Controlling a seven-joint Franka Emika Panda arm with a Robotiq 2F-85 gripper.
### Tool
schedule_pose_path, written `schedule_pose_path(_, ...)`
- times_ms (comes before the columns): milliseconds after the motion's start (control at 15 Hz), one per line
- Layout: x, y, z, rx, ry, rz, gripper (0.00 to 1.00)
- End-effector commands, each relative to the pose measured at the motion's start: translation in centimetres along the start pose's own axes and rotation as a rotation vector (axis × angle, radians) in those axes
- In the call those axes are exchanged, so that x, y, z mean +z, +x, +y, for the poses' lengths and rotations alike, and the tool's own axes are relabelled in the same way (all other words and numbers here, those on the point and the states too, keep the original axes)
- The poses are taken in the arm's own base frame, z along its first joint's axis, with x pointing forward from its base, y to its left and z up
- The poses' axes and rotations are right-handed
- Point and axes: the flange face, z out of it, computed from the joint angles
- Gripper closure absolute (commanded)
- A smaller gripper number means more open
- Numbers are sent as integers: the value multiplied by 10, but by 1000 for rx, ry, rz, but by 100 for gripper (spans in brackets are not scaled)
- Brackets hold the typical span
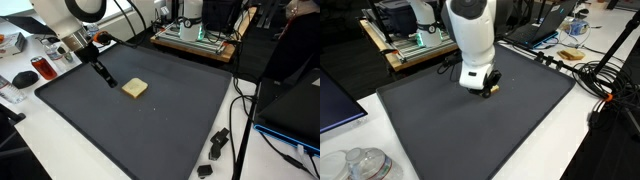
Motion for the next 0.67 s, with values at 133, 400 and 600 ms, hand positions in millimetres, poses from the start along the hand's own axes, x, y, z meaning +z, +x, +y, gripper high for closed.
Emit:
schedule_pose_path(133, -10, -36, 40, 2, 169, 137, 95)
schedule_pose_path(400, -14, -72, 48, -12, 232, 230, 95)
schedule_pose_path(600, -15, -101, 45, -24, 241, 279, 95)
